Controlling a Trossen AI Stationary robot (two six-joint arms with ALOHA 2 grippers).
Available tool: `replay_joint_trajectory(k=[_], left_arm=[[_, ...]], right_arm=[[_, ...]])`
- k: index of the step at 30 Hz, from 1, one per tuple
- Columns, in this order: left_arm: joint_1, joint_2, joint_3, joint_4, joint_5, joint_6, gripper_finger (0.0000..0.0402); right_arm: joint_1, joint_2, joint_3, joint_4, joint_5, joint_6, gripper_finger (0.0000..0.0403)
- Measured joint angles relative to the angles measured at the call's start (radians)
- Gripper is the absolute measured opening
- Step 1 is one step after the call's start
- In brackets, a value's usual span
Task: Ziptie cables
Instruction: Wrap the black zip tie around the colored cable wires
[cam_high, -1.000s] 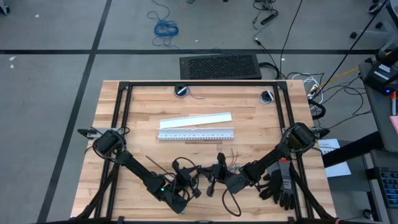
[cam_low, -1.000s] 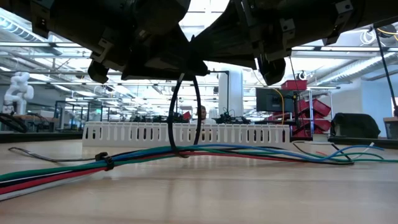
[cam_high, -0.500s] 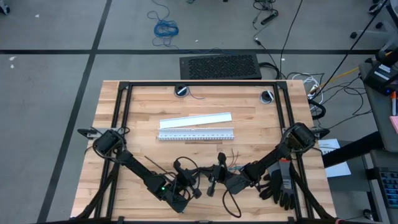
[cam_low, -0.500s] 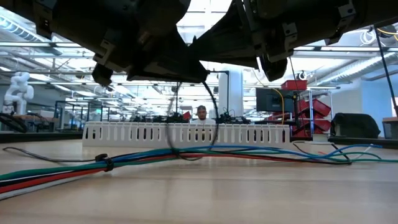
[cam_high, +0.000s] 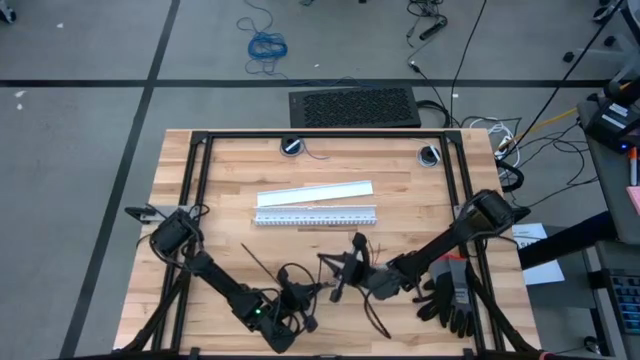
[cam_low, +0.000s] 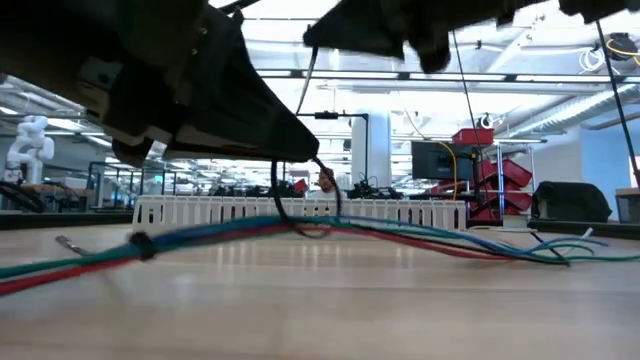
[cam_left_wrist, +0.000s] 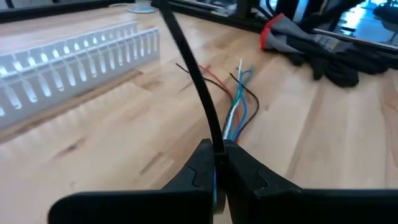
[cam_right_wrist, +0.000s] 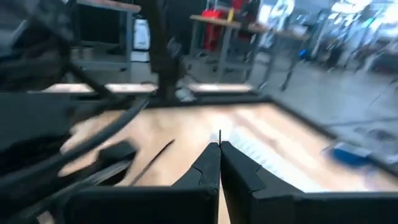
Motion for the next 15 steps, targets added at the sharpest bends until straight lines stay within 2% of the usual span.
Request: replay_joint_trajectory(k=[3,8,15], left_arm=[[-0.008,0.001,0.0,-0.001,0.015,0.0,0.0016],[-0.013,0.001,0.0,-0.003,0.107,0.007,0.0016],[-0.036,0.013,-0.001,-0.01,0.252,0.01,0.0016]], right_arm=[[-0.014,-0.055,0.0,0.001,0.009,-0.09,0.0],[-0.049,-0.125,0.0,-0.033,0.009,-0.196,0.0],[-0.153,-0.167,0.002,-0.191,0.027,-0.214,0.0]])
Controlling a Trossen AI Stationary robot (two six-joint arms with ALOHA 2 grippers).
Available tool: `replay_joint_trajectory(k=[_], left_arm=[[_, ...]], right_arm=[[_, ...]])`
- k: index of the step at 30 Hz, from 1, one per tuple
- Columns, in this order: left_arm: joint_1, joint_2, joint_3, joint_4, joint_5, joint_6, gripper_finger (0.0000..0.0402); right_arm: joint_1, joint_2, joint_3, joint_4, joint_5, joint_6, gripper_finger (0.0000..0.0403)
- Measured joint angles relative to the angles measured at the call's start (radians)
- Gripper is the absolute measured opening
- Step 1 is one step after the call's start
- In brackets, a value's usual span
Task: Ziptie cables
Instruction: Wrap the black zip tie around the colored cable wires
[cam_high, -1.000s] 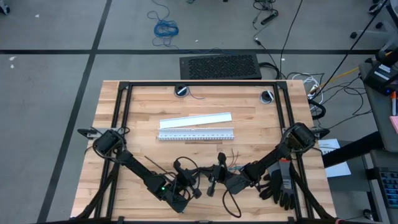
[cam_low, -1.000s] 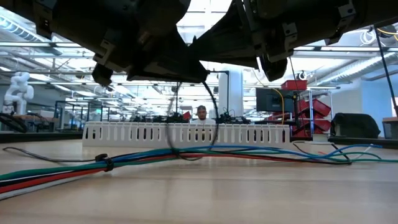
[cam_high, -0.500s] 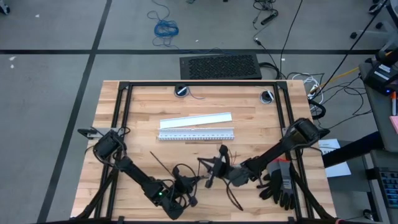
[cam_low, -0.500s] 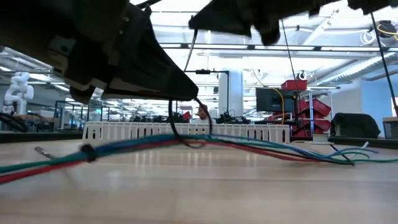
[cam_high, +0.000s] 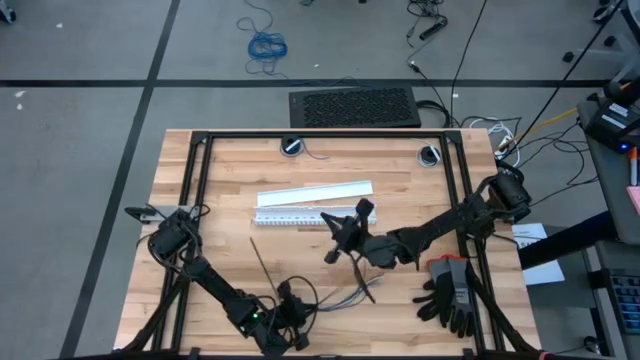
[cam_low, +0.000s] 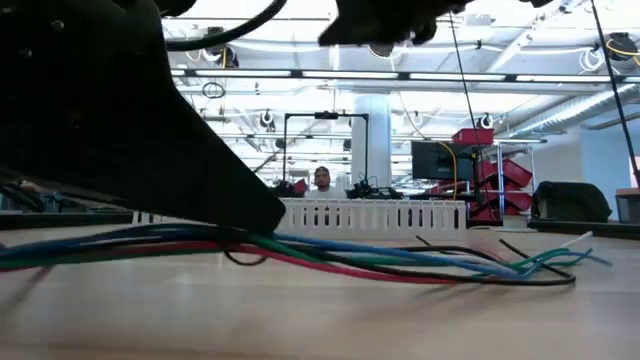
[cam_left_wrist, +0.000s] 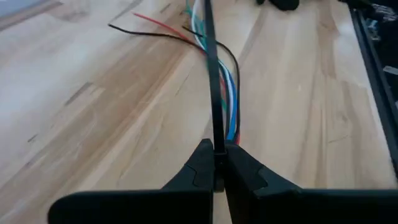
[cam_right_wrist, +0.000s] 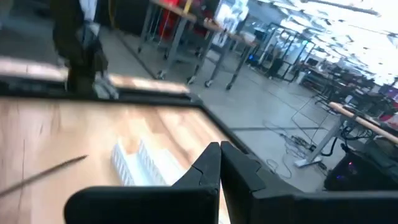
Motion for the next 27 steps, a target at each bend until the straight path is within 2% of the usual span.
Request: replay_joint_trajectory(k=[4,6,9,11,14,17,20,25,27], left_arm=[[-0.009,0.025,0.0,-0.003,-0.001,-0.008,0.0016],[-0.01,0.026,0.0,-0.001,-0.004,-0.01,0.0016],[-0.01,0.026,0.0,0.004,-0.021,-0.01,0.0016],[-0.009,0.026,0.0,0.005,-0.032,-0.01,0.0016],[-0.004,0.026,0.0,0.004,-0.05,-0.01,0.0016],[0.004,0.026,0.0,0.007,-0.074,-0.01,0.0016],[0.018,0.026,0.0,0.005,-0.108,-0.009,0.0016],[0.046,0.025,0.0,-0.001,-0.122,-0.009,0.0016],[0.054,0.025,0.0,-0.001,-0.121,-0.01,0.0016]], right_arm=[[-0.023,-0.003,0.0,-0.116,-0.067,0.053,0.0],[-0.005,-0.007,-0.001,-0.159,-0.065,0.057,0.0001],[0.102,-0.056,-0.002,-0.161,-0.084,0.044,0.0008],[0.201,-0.102,0.0,-0.157,-0.15,0.079,0.0019],[0.317,-0.108,0.001,-0.199,-0.2,0.22,0.0045],[0.376,-0.01,-0.018,-0.233,-0.201,0.474,0.008],[0.379,0.152,-0.025,-0.128,-0.135,0.639,0.0116],[0.322,0.386,-0.024,0.308,-0.115,0.653,0.0165],[0.299,0.444,-0.024,0.42,-0.121,0.68,0.0179]])
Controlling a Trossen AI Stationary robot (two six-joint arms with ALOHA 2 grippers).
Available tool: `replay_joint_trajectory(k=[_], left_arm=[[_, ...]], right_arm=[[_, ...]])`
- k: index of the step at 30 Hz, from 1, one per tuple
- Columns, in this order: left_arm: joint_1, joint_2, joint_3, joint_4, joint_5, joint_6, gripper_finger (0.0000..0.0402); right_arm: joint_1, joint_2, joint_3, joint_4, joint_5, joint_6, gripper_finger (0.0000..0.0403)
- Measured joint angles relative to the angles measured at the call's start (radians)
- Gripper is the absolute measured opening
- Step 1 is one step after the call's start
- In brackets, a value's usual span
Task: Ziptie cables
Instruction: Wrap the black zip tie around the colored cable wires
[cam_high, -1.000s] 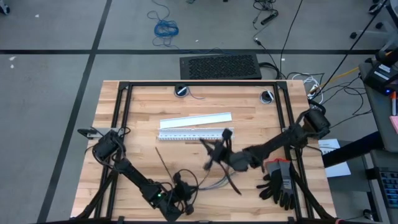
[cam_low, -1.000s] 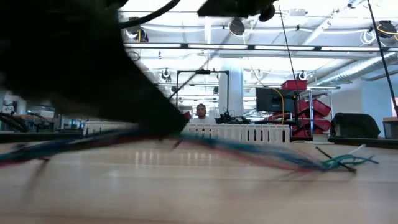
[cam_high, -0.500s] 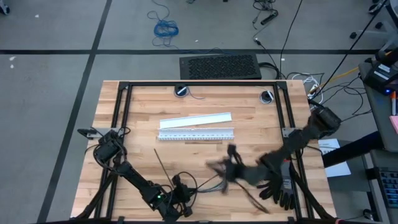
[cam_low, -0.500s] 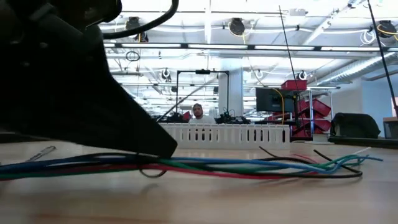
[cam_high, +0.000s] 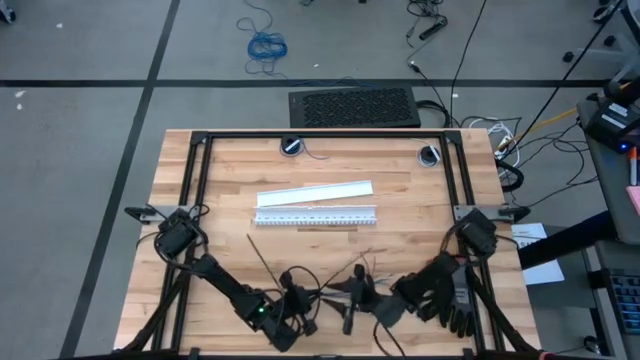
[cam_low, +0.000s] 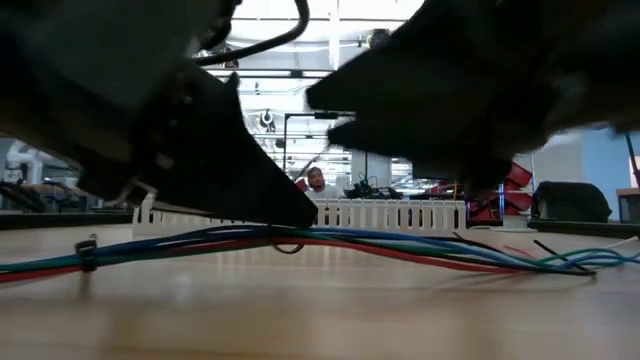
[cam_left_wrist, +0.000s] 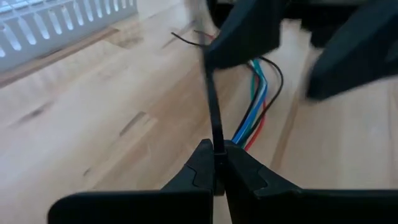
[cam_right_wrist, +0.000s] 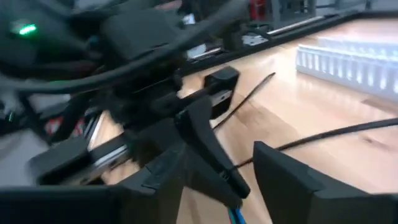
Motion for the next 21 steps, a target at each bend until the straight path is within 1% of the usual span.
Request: replay_joint_trajectory(k=[3,7,10,12,15,18,21], left_arm=[[0.006,0.0,0.0,-0.003,0.0,0.0,0.0016],[0.012,0.0,0.0,-0.017,0.001,0.0,0.0016],[0.012,0.0,0.0,-0.029,0.002,0.0,0.0016],[0.012,-0.001,0.0,-0.032,-0.004,-0.001,0.0016],[0.016,-0.002,0.0,-0.053,-0.015,-0.02,0.0016],[0.022,-0.002,0.0,-0.076,-0.015,-0.056,0.0016],[0.024,-0.002,0.0,-0.075,-0.015,-0.055,0.0016]], right_arm=[[-0.025,0.042,0.0,0.053,0.015,0.046,0.0193],[-0.033,0.048,0.0,-0.003,0.025,0.144,0.0196],[0.01,0.048,0.0,-0.022,0.047,0.159,0.0189],[0.054,0.047,0.004,-0.022,0.099,0.141,0.0182],[0.111,0.047,0.033,-0.024,0.203,0.073,0.0171],[0.134,0.045,0.065,-0.058,0.29,-0.002,0.0165],[0.1,0.045,0.071,-0.091,0.29,-0.032,0.0163]])
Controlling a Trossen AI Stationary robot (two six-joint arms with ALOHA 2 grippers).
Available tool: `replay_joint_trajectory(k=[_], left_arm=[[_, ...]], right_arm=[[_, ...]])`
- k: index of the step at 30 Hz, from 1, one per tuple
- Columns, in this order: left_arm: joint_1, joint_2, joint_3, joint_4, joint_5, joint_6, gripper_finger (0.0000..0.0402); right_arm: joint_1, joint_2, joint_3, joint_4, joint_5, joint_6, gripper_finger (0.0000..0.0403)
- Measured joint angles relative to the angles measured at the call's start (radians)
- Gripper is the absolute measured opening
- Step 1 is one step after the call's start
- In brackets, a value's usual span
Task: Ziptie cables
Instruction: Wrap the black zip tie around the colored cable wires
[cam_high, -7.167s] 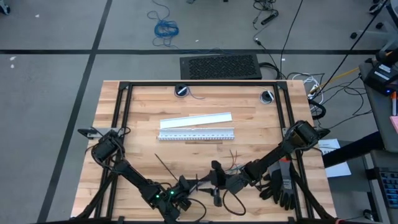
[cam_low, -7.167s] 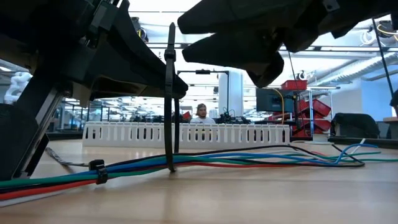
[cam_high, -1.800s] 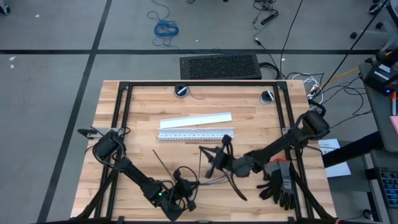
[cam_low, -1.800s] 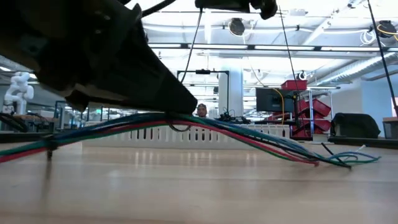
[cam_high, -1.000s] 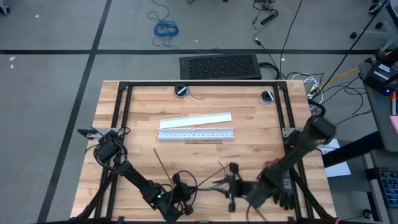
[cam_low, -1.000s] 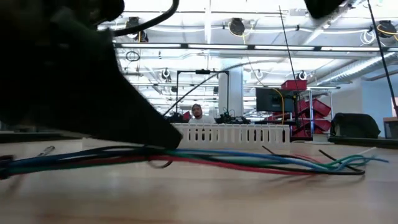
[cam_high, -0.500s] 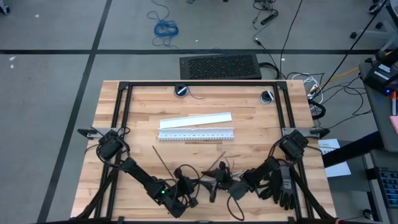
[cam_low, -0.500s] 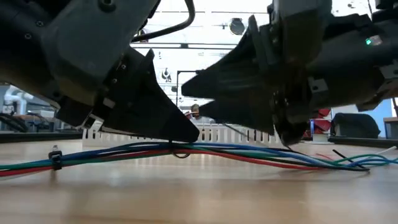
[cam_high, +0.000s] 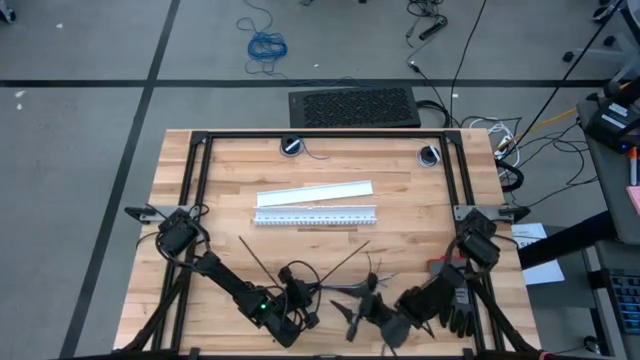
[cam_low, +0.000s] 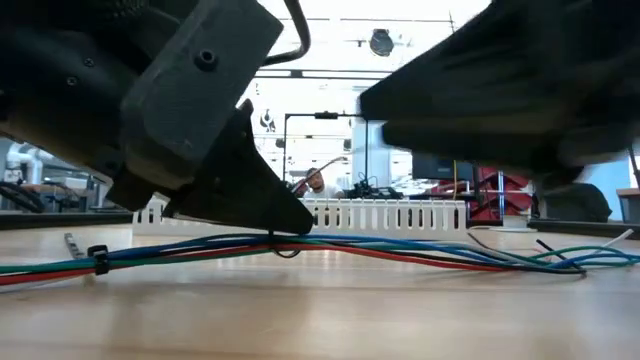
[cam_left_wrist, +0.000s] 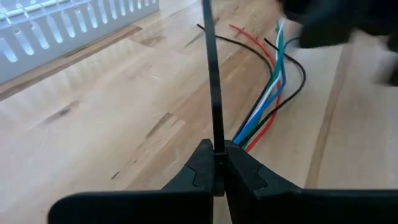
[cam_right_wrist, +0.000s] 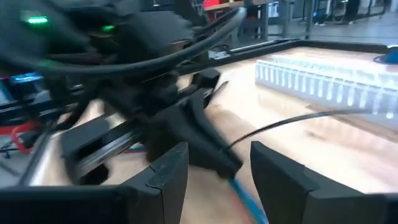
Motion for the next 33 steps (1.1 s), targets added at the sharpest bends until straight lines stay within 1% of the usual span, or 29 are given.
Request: replay_joint_trajectory(k=[3,7,12,17,19,20,23,24,27,29,33], left_arm=[[0.0,0.0,0.0,0.005,0.0,0.001,0.0016],[0.0,0.0,0.0,0.005,0.006,0.0,0.0016],[0.0,0.0,0.0,0.005,0.01,0.0,0.0016],[-0.002,0.0,0.0,0.006,0.012,0.0,0.0016],[-0.002,0.0,0.0,0.006,0.012,0.0,0.0016],[-0.002,0.0,0.0,0.007,0.012,0.0,0.0016],[-0.002,0.0,0.0,0.013,0.012,0.0,0.0016],[-0.002,0.0,0.0,0.016,0.014,0.0,0.0016],[-0.002,0.0,0.0,0.031,0.03,0.001,0.0016],[-0.001,0.0,-0.001,0.027,0.039,0.0,0.0016],[-0.005,0.0,-0.002,0.029,0.065,-0.002,0.0016]], right_arm=[[-0.046,0.0,0.001,-0.029,-0.08,0.023,0.0162],[-0.095,0.0,0.001,-0.077,-0.168,0.104,0.0162],[-0.133,0.0,0.001,-0.069,-0.189,0.096,0.0162],[-0.142,0.0,0.001,-0.07,-0.213,0.122,0.0157],[-0.145,0.0,0.001,-0.07,-0.213,0.114,0.0139],[-0.147,0.0,0.001,-0.07,-0.214,0.109,0.012],[-0.148,0.0,0.001,-0.069,-0.22,0.06,0.0033],[-0.148,0.0,0.001,-0.066,-0.221,0.027,0.0017],[-0.153,-0.001,0.001,-0.057,-0.23,-0.027,0.0003],[-0.166,-0.003,0.001,-0.057,-0.254,-0.059,0.0002],[-0.181,-0.004,0.0,-0.046,-0.268,-0.124,0.0001]])
